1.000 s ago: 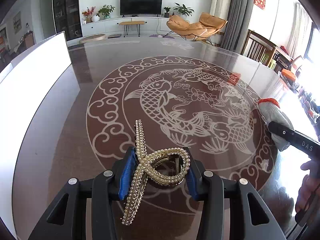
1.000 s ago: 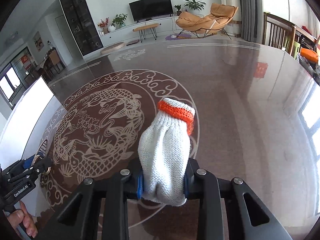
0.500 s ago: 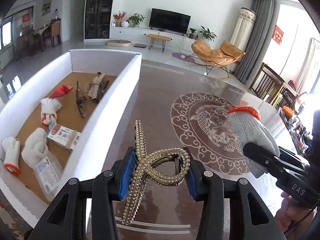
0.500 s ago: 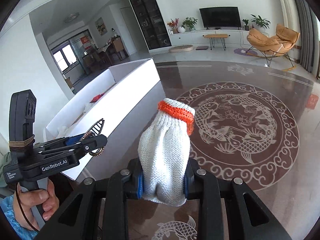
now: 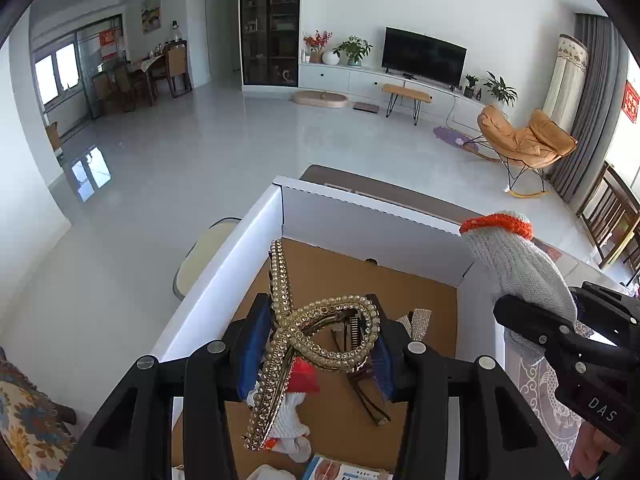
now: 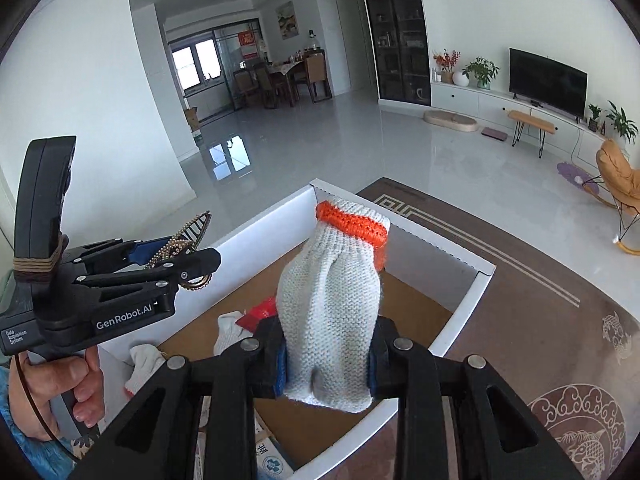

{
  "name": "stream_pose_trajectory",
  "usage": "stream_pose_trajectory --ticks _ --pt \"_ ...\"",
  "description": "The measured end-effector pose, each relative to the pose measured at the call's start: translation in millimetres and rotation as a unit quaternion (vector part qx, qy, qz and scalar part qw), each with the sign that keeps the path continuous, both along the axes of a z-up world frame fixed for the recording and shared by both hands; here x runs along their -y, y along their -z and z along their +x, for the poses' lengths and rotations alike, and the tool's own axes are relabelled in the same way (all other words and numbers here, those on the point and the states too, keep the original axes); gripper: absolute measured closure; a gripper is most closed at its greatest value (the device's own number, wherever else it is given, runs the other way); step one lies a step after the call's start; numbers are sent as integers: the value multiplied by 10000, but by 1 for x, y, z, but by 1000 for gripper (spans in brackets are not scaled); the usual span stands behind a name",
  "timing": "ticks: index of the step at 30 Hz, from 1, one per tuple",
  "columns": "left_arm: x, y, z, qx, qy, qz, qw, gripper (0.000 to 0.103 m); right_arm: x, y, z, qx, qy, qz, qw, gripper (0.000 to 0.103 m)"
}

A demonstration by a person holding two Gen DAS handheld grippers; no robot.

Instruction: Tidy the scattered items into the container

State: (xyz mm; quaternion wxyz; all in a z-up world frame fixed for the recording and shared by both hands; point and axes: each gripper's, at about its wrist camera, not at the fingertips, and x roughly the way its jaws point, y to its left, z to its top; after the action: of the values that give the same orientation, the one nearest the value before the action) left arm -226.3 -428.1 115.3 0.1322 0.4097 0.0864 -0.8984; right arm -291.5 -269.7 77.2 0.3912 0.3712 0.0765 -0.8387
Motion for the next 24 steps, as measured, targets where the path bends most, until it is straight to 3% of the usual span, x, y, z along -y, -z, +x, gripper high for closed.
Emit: stream_pose_trajectory --ticks 5,10,12,13,14,16,17,18,21,24 --pt "16 57 -52 483 -64 375 9981 57 31 39 -60 399 304 387 9980 74" --pt "16 99 -72 811 -87 454 9956 57 40 74 -96 663 579 682 9938 74" --pt "14 106 -74 870 -116 426 9952 57 47 84 -106 676 601 896 9919 67" --pt "13 108 -76 940 -148 381 9947 56 53 91 -111 738 599 1138 9889 48" --pt "11 111 -78 1035 -188 334 9939 55 57 97 -117 831 603 1350 9855 38" --pt "10 112 -79 1192 -305 193 9922 40 57 99 -120 775 623 1403 9851 34" --pt "7 108 -76 1208 -378 89 9919 23 53 96 -122 707 674 1346 9861 34" --pt "3 103 -72 1148 -450 -53 9924 16 49 91 -122 662 707 1267 9872 34" --pt "-9 79 -52 840 -569 -353 9942 16 36 68 -113 539 803 985 9904 34" --pt "-25 49 -17 577 -732 -375 9949 14 14 38 -86 376 795 740 9934 34"
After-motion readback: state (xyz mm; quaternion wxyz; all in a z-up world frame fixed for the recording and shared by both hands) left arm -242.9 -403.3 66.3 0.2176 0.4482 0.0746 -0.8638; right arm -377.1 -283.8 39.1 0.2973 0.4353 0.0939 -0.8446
